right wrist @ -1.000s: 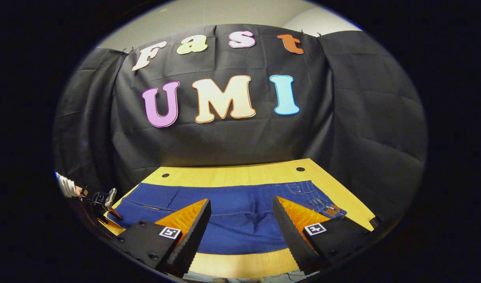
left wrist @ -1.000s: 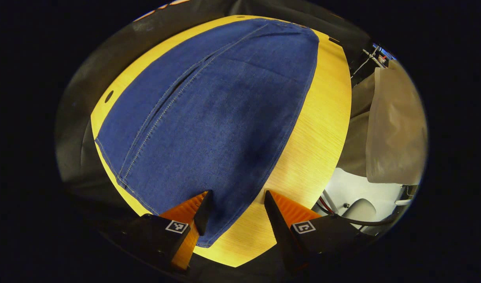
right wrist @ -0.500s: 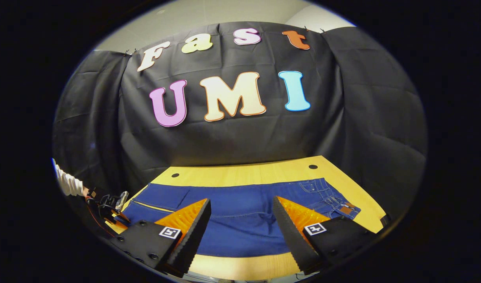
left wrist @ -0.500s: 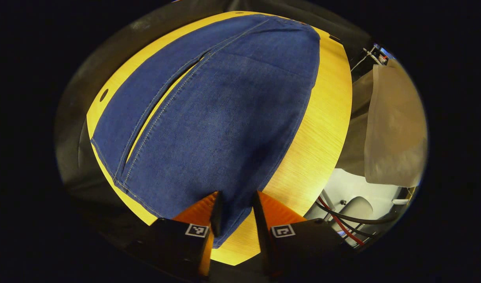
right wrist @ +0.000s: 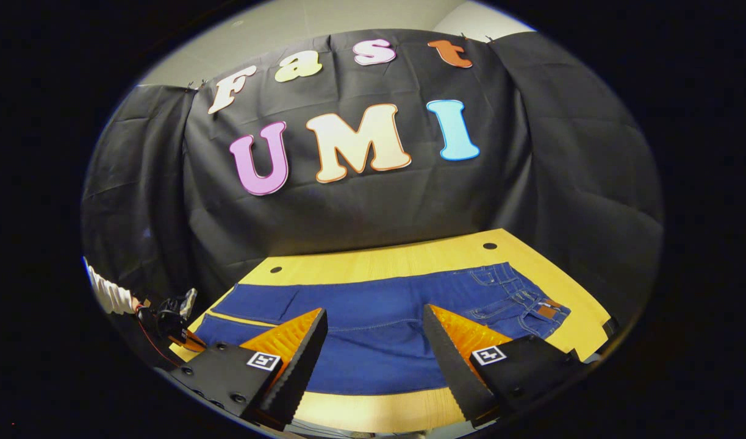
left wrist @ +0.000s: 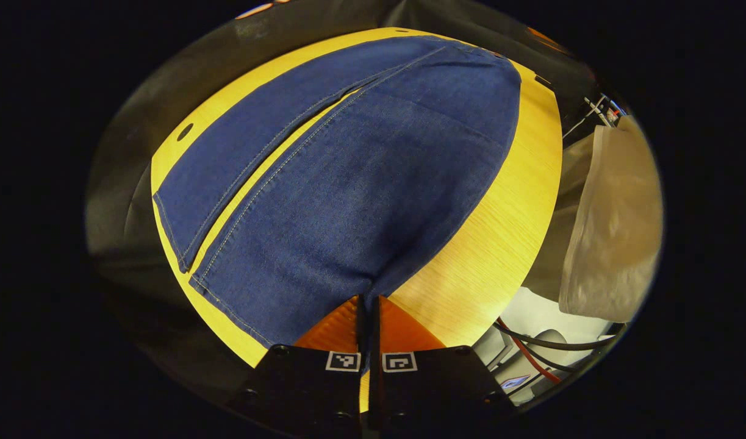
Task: Grasp the waist and the cuffs of the jeans and fold them to make the two legs overlap; first hold the waist and fold one-third of the jeans toward the cuffs, then hold the cuffs and fold the remaining one-third in the same direction to finish folding.
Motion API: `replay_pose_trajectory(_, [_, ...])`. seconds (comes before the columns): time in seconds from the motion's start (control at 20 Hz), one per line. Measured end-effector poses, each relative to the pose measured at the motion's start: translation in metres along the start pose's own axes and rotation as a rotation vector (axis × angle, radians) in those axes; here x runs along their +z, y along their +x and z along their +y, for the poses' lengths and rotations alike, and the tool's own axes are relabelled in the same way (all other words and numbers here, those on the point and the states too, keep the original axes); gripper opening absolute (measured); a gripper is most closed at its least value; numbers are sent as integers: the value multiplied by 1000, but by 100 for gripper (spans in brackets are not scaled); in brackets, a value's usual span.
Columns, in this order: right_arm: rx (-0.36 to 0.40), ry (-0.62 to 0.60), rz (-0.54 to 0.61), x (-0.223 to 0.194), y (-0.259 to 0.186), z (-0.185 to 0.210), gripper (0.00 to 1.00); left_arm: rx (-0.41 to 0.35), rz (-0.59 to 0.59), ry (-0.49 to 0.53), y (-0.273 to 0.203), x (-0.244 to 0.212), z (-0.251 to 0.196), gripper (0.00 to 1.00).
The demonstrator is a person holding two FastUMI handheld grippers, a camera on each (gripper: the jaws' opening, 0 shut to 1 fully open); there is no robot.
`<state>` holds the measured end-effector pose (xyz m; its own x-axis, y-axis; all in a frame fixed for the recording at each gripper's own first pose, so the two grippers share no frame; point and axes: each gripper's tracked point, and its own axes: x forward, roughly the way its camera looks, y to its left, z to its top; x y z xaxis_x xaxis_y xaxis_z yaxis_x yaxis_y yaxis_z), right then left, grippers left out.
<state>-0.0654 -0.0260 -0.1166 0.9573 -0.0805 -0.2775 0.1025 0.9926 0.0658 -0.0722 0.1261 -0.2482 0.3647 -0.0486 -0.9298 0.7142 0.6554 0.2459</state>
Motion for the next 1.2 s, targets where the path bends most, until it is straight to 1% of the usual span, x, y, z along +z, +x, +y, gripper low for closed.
replay_pose_trajectory(0.15, [46, -62, 78, -24, 12, -7, 98, 2, 22, -15, 0, -1, 0, 0])
replay_pose_trajectory(0.25, [76, -132, 139, -38, 21, -21, 98, 5, 46, -10, 1, -2, 0, 0])
replay_pose_trajectory(0.35, [110, -194, 210, -53, 28, -41, 98, 13, 80, 17, 1, -2, 1, 0])
replay_pose_trajectory(0.4, [119, -215, 245, -59, 30, -52, 94, 15, 98, 16, 0, -2, 0, 0])
replay_pose_trajectory(0.45, [123, -236, 287, -66, 33, -67, 94, 14, 114, 13, 1, -2, 1, 0])
replay_pose_trajectory(0.5, [125, -260, 327, -73, 35, -81, 98, 9, 125, 10, 2, -2, 1, 0])
replay_pose_trajectory(0.55, [127, -292, 369, -81, 38, -97, 98, 7, 134, 4, 2, -2, 1, 0])
replay_pose_trajectory(0.6, [130, -327, 408, -90, 39, -110, 94, 6, 143, -1, 2, -2, 1, 0])
replay_pose_trajectory(0.65, [130, -367, 456, -99, 41, -124, 98, 11, 152, -5, -1, -2, 0, 0])
replay_pose_trajectory(0.7, [133, -409, 508, -109, 39, -138, 94, 13, 158, -1, 0, -2, 1, 0])
replay_pose_trajectory(0.9, [219, -525, 673, -147, 28, -165, 95, 8, 190, -6, 1, -3, 2, 0])
replay_pose_trajectory(0.95, [228, -557, 709, -154, 26, -171, 99, 5, 196, -10, 1, -2, 1, 0])
replay_pose_trajectory(1.05, [245, -606, 740, -165, 29, -179, 100, 6, 211, -21, 1, -2, 1, 0])
replay_pose_trajectory(1.2, [273, -630, 767, -174, 35, -182, 100, 11, 228, -22, 2, -2, 1, 0])
